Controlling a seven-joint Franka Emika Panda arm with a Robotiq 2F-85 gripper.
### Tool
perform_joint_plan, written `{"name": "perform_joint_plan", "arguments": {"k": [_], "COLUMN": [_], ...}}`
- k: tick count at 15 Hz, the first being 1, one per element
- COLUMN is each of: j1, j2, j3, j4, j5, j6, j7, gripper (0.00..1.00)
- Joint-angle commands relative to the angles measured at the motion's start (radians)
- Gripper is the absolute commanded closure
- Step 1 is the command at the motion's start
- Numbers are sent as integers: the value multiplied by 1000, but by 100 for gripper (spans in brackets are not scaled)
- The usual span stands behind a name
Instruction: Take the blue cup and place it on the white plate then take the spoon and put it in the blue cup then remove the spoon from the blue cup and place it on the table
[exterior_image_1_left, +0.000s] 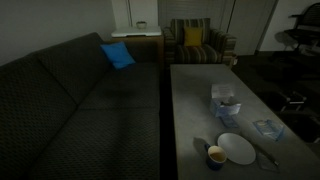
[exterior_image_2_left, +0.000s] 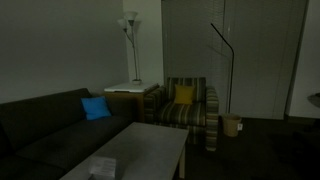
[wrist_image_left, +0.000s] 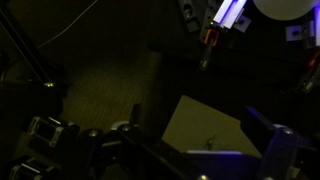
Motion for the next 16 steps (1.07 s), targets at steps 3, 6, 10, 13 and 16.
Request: {"name": "perform_joint_plan", "arguments": {"k": [3, 6, 10, 13, 16], "j1": [99, 157, 221, 221, 230], "j2": [121, 164, 239, 230, 270], "j3": [86, 137, 179, 198, 209], "j4": [27, 17, 23, 17, 22], "j5": [-22, -11, 27, 16, 16], "j6": [6, 35, 105, 101, 118], "j7": [-99, -112, -122, -110, -122], "gripper": [0, 0, 0, 0, 0]}}
